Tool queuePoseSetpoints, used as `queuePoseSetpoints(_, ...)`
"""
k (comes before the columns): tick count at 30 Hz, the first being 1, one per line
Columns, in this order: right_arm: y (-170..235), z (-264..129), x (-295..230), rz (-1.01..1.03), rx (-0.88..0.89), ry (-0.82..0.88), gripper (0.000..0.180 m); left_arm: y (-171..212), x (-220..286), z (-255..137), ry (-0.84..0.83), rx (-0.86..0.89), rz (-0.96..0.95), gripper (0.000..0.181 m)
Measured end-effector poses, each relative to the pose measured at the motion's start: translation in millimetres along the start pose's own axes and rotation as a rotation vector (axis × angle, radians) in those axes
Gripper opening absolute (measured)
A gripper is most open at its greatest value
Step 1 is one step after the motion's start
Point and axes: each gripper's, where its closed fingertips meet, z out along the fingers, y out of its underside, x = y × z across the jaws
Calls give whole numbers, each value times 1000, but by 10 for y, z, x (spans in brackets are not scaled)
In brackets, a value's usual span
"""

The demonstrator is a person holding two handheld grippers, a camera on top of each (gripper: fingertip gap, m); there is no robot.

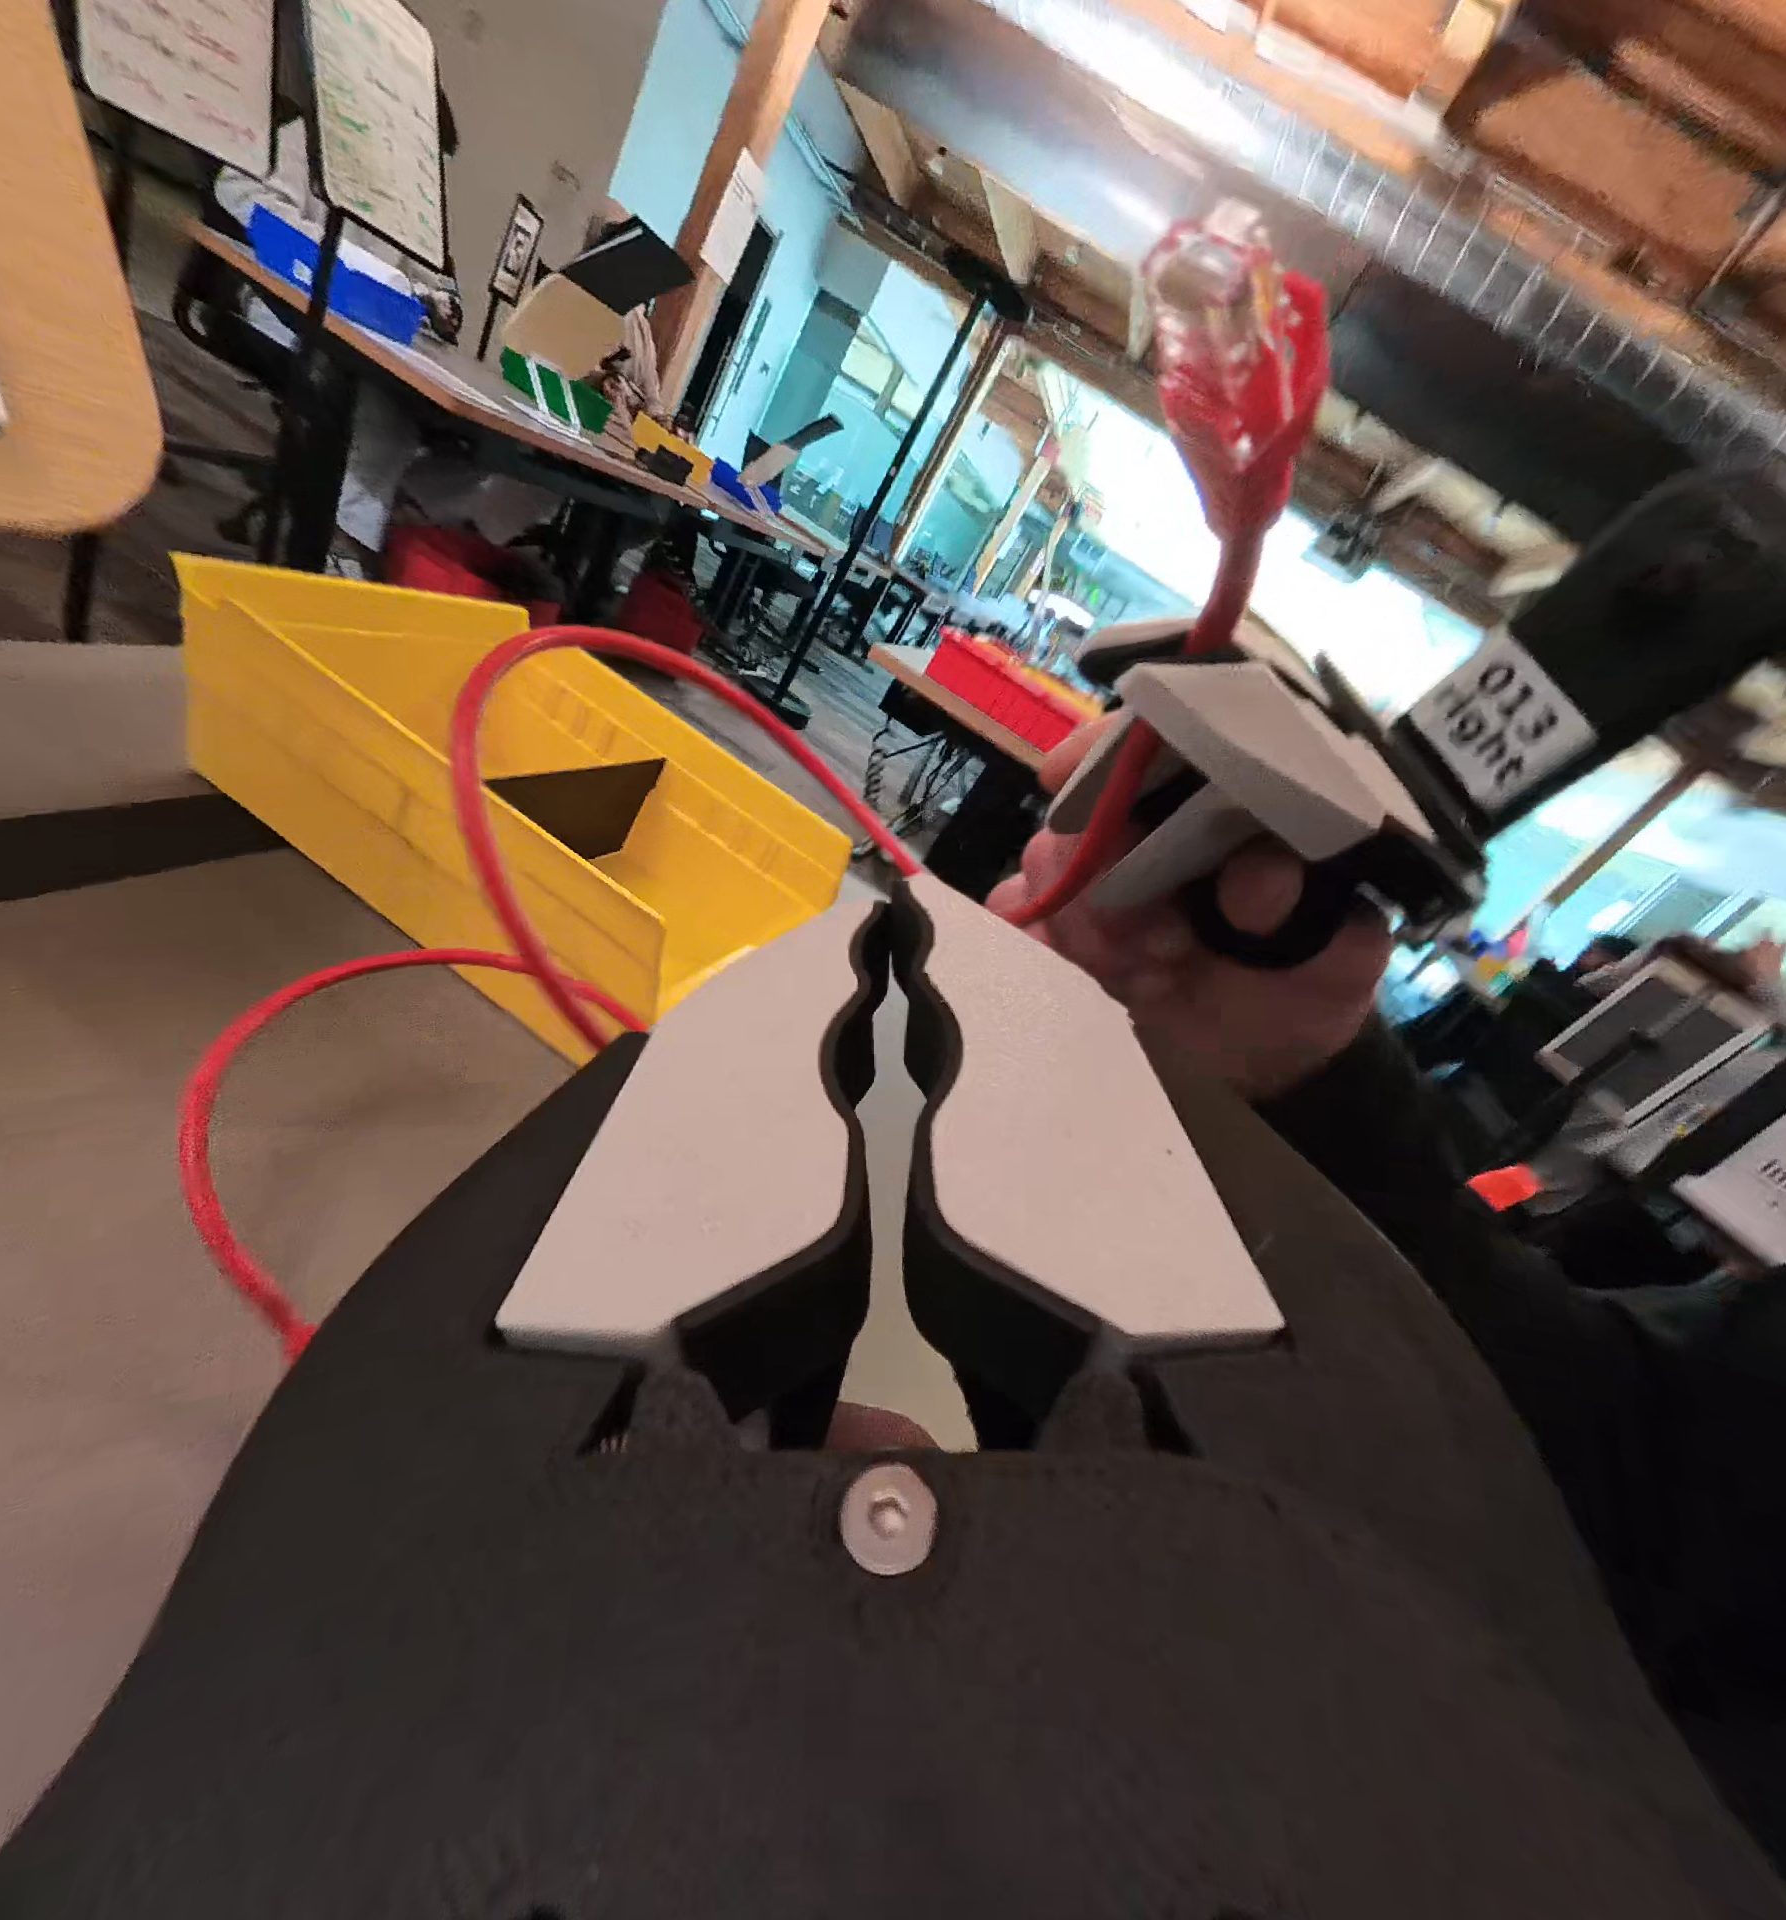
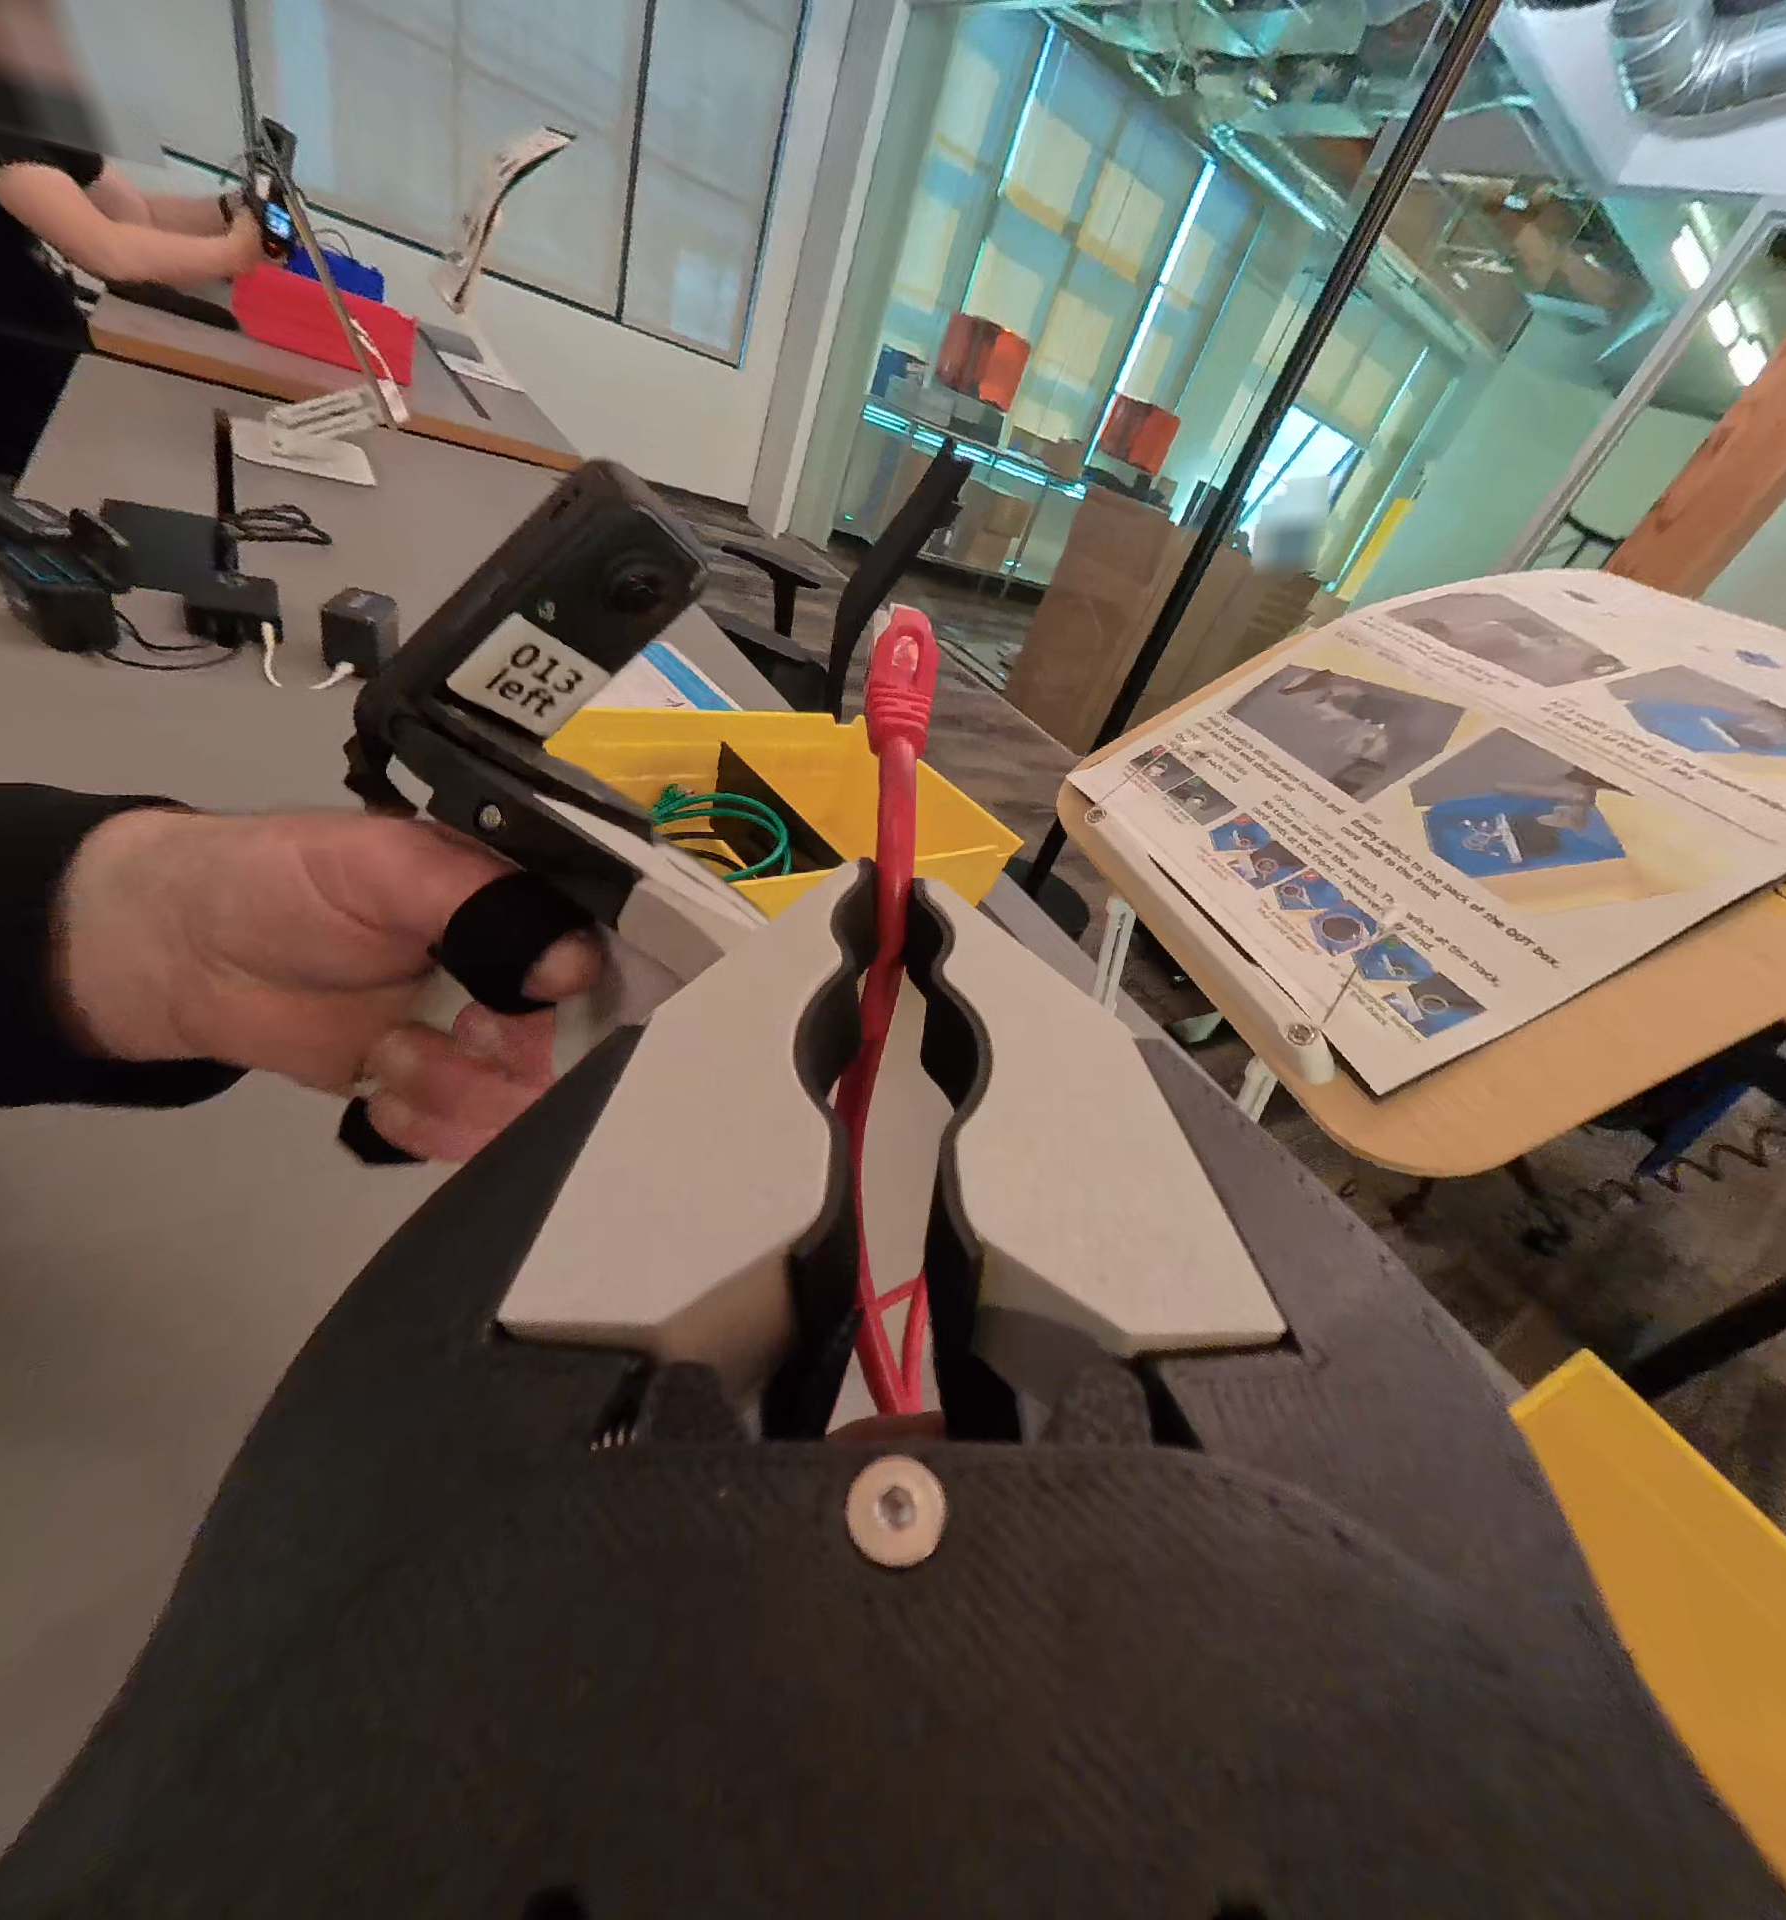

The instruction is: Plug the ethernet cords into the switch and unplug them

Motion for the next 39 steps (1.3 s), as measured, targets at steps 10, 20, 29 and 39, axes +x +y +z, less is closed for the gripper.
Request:
queuePoseSetpoints(10,206,-309,-119,12,-97,-225,3,-404,226,-278,14,-10,331,41)
queuePoseSetpoints(20,282,-311,-324,-23,-132,-325,3,-257,562,-215,186,-38,340,15)
queuePoseSetpoints(29,246,-257,-321,-3,-93,-316,3,-339,651,-230,247,53,293,12)
queuePoseSetpoints(39,266,-304,-373,-39,-130,-346,3,-265,679,-223,222,-21,389,19)
